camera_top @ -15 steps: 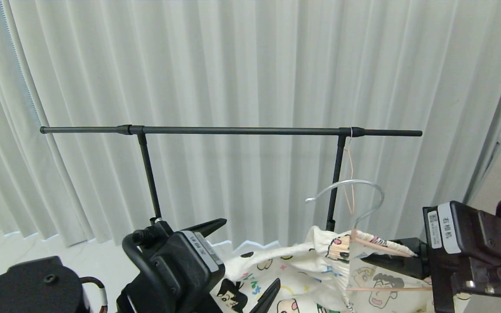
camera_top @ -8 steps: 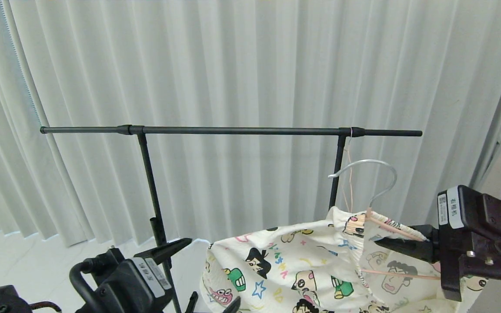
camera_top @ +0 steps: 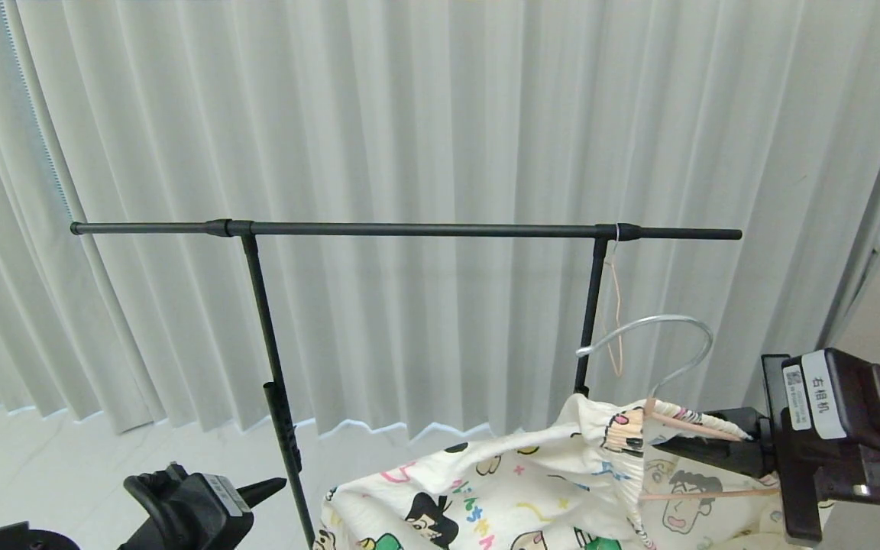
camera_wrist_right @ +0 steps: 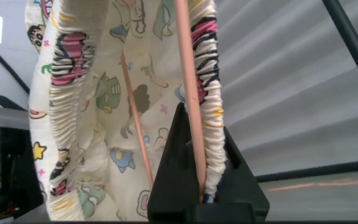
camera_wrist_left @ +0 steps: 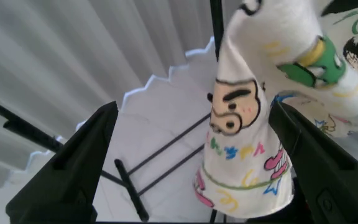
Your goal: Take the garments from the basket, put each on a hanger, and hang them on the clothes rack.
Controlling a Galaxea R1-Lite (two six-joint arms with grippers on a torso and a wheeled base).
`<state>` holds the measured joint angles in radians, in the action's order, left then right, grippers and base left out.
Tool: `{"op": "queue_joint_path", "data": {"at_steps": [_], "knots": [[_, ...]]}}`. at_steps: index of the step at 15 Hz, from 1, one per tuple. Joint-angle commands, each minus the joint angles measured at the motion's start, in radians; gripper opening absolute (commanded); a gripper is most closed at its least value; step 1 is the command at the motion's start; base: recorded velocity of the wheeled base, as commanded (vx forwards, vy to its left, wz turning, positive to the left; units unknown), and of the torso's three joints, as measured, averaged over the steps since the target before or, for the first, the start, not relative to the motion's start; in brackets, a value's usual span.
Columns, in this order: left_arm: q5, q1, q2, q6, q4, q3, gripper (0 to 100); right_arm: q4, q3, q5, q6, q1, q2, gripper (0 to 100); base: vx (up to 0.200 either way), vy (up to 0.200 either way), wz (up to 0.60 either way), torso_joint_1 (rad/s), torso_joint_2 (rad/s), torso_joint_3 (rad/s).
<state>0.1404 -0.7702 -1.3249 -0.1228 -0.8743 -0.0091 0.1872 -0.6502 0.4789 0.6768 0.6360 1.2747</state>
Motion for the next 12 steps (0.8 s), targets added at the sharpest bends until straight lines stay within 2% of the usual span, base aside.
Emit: {"op": "queue_joint_path", "data": {"at_steps": [1,4,5,9,10,12], "knots": [[-0.01,0.023,-0.054,0.002,0.0,-0.002,100,0.0,0.003,0.0,0.009,0.019,-0.003,0,0.0,0.0,0.0,0.0,0.0,0.0],[-0.042,0.043,-0.051,0.003,-0.002,0.008,100,-0.002,0.018,0.003,0.049,0.019,-0.008,0,0.0,0.0,0.0,0.0,0.0,0.0],[-0.042,0.051,-0.05,0.003,-0.002,0.006,0,-0.002,0.024,0.001,0.047,0.016,-0.008,0,0.0,0.0,0.0,0.0,0.0,0.0],[-0.039,0.18,-0.046,0.003,-0.002,0.003,0,0.0,0.05,-0.002,0.044,-0.045,-0.009,0,0.0,0.0,0.0,0.0,0.0,0.0],[-0.039,0.279,-0.051,0.003,-0.002,0.008,0,0.001,0.049,0.001,0.04,-0.081,-0.011,0,0.0,0.0,0.0,0.0,0.0,0.0],[-0.039,0.351,-0.079,0.0,0.0,0.008,0,0.003,0.046,0.003,0.01,-0.093,-0.02,0,0.0,0.0,0.0,0.0,0.0,0.0]]}}
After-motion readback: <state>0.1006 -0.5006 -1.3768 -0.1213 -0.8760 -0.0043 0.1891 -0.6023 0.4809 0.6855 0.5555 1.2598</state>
